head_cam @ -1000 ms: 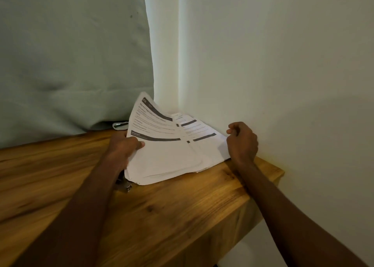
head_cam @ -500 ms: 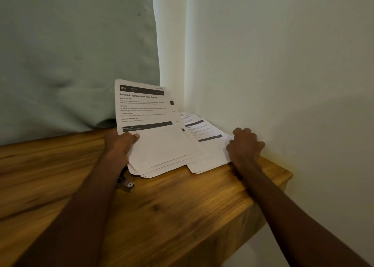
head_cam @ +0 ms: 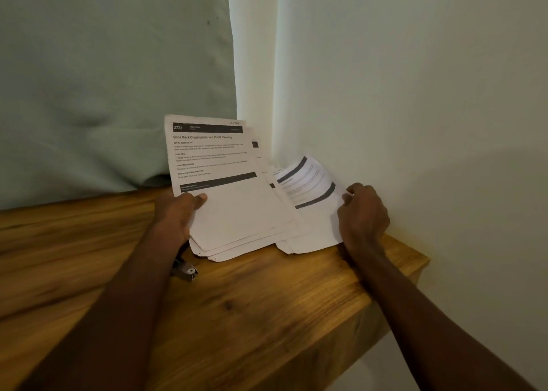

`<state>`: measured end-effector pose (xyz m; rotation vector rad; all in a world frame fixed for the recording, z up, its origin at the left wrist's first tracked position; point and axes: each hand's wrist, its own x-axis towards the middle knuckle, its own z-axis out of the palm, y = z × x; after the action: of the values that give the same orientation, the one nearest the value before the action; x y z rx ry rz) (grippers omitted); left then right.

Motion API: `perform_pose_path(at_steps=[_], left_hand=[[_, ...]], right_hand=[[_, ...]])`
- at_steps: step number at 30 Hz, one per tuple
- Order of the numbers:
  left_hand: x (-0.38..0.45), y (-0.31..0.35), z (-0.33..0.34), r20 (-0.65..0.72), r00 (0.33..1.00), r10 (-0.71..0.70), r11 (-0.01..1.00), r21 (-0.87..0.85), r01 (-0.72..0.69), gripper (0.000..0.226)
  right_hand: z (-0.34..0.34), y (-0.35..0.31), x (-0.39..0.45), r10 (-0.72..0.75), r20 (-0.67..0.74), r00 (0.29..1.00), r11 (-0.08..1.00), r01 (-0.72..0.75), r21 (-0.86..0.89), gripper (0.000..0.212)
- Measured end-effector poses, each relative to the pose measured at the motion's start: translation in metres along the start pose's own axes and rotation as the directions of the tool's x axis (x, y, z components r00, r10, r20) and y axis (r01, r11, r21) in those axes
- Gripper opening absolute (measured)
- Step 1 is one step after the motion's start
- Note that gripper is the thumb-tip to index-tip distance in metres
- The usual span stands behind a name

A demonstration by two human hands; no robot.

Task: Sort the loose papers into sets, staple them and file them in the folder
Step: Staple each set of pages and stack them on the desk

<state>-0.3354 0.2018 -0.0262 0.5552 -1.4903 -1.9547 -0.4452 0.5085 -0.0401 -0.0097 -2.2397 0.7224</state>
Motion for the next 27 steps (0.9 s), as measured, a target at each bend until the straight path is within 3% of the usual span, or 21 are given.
perform_pose_path(at_steps=[4,7,9,14,16,23,27], left_hand=[[0.002,0.003,-0.006,0.015,1.0,0.007,0.999,-0.032,-0.007,0.026],[0.004,0.003,-0.007,0.027,1.0,0.001,0.999,-0.04,0.0,0.026],[0.004,0.003,-0.008,0.058,0.998,0.001,0.998,-0.058,0.002,0.027],[0.001,0.003,-0.006,0.21,0.978,0.013,0.993,-0.121,0.013,0.036],[-0.003,0.005,-0.003,0.249,0.968,0.028,0.988,-0.152,0.01,0.039],[-0.015,0.004,0.01,0.326,0.945,-0.007,0.988,-0.144,0.057,0.039],[-0.017,0.003,0.015,0.356,0.934,-0.035,0.988,-0.131,0.087,0.04]], right_hand=[[-0.003,0.002,0.001,0.09,-0.06,0.994,0.989,-0.082,0.122,0.019],[-0.004,0.001,0.003,0.058,-0.142,0.988,0.994,-0.043,0.104,0.015],[-0.006,0.0,0.002,0.047,-0.197,0.979,0.981,-0.008,0.194,0.014],[-0.011,-0.002,-0.001,-0.103,-0.179,0.978,0.836,0.183,0.517,0.02],[-0.01,-0.002,-0.001,-0.123,-0.151,0.981,0.785,0.189,0.589,0.021],[-0.014,0.002,0.008,0.103,0.096,0.99,0.505,-0.135,0.853,0.022],[-0.012,-0.001,0.007,0.05,0.272,0.961,0.438,-0.266,0.859,0.021]])
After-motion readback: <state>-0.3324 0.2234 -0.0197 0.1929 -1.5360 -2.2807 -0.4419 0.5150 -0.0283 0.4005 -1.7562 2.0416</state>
